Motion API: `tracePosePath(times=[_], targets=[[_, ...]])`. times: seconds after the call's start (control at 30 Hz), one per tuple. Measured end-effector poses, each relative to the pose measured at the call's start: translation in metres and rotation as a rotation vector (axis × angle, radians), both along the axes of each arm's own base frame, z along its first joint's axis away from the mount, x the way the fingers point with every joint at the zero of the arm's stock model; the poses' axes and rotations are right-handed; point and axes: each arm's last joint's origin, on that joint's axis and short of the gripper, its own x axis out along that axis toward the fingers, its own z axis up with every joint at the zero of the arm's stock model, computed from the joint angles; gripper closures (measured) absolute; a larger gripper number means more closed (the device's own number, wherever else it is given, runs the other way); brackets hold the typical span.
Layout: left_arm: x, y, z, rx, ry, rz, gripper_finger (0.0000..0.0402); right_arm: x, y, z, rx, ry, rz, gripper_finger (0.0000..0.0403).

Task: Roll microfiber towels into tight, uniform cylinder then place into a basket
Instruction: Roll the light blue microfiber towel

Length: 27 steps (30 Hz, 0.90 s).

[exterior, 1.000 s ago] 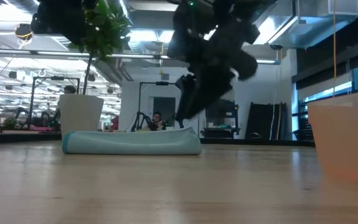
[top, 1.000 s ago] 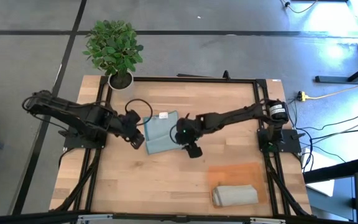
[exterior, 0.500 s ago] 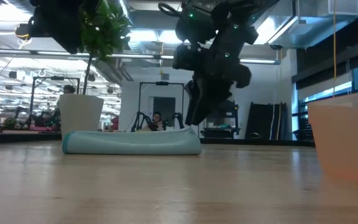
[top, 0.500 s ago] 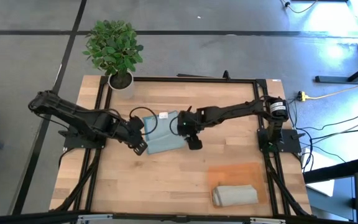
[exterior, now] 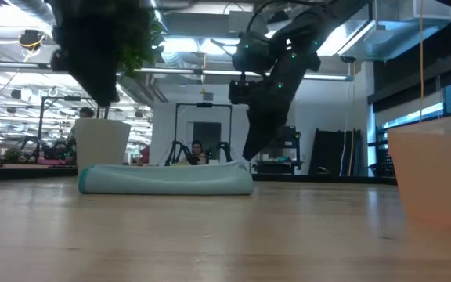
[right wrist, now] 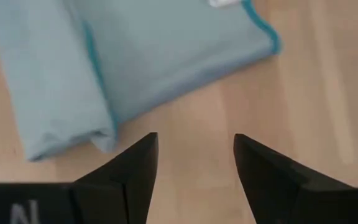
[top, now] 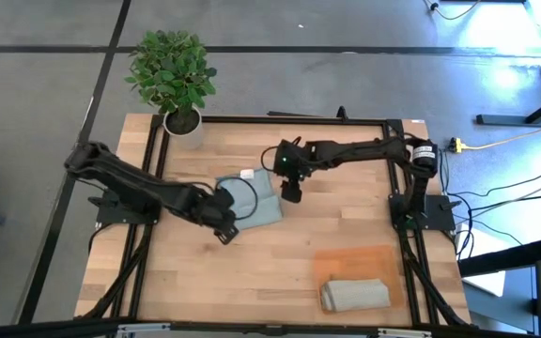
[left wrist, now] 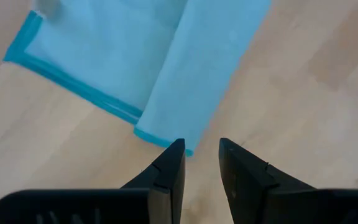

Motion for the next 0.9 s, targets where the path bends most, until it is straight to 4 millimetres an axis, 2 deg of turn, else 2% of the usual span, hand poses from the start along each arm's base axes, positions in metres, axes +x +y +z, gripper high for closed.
tracePosePath(times=[0.27,0.43,0.73,0.9], targets=[[0.034,-0.006,-0.051,0.082,0.107,-0.1,0.0313,0.0,0.009,-0.009,-0.001,-0.03,0.021,0.0192],[0.043,-0.006,-0.076,0.104,0.178,-0.123,0.0313,-0.002,0.009,-0.014,0.004,-0.021,0.015,0.0192],[0.048,-0.005,-0.098,0.098,0.256,-0.121,0.0313,-0.003,0.011,-0.014,0.042,-0.026,0.022,0.0192],[0.049,-0.005,-0.1,0.102,0.261,-0.122,0.0313,-0.001,0.011,-0.02,0.027,-0.013,0.015,0.0192]])
